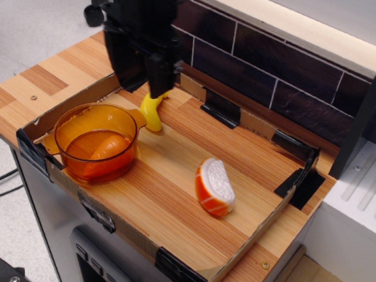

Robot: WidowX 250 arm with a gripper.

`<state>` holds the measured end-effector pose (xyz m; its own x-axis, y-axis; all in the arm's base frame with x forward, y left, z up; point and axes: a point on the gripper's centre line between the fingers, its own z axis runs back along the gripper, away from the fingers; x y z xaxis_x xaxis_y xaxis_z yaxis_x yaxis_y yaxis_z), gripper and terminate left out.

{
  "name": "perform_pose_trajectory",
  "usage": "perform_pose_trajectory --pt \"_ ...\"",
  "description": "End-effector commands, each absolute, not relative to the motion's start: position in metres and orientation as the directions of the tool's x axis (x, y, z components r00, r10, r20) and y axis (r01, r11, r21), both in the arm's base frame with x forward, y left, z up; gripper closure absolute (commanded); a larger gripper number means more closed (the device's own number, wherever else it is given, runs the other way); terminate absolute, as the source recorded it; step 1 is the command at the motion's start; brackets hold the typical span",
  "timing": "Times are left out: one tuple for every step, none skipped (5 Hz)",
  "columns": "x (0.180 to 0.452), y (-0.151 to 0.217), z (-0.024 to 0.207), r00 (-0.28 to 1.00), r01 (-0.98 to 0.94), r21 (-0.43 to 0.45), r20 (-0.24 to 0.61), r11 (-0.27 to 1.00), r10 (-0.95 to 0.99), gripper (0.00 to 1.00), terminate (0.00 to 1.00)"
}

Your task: Take carrot out of pot

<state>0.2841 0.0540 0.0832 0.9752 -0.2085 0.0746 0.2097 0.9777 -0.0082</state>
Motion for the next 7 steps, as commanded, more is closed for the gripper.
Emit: perform_pose_trajectory --pt "0.251 0.08 0.084 0.941 0.314 0.053 0.115 0.948 -0.318 0.0 0.0" --pt "0.243 0.084 0.074 0.936 0.33 0.073 0.103 0.941 -0.336 0.0 0.0" --pt "0.245 0.086 0.06 0.952 0.287 0.068 0.093 0.956 -0.292 0.0 0.0" --pt "0.246 0.084 0.052 0.959 0.267 0.065 0.079 0.962 -0.272 0.0 0.0" --pt "0.247 0.083 0.043 0.964 0.25 0.071 0.074 0.966 -0.255 0.0 0.0" --pt "0.246 0.081 0.033 0.969 0.237 0.061 0.061 0.97 -0.24 0.0 0.0" --pt "0.249 0.081 0.031 0.974 0.21 0.056 0.071 0.976 -0.213 0.0 0.0"
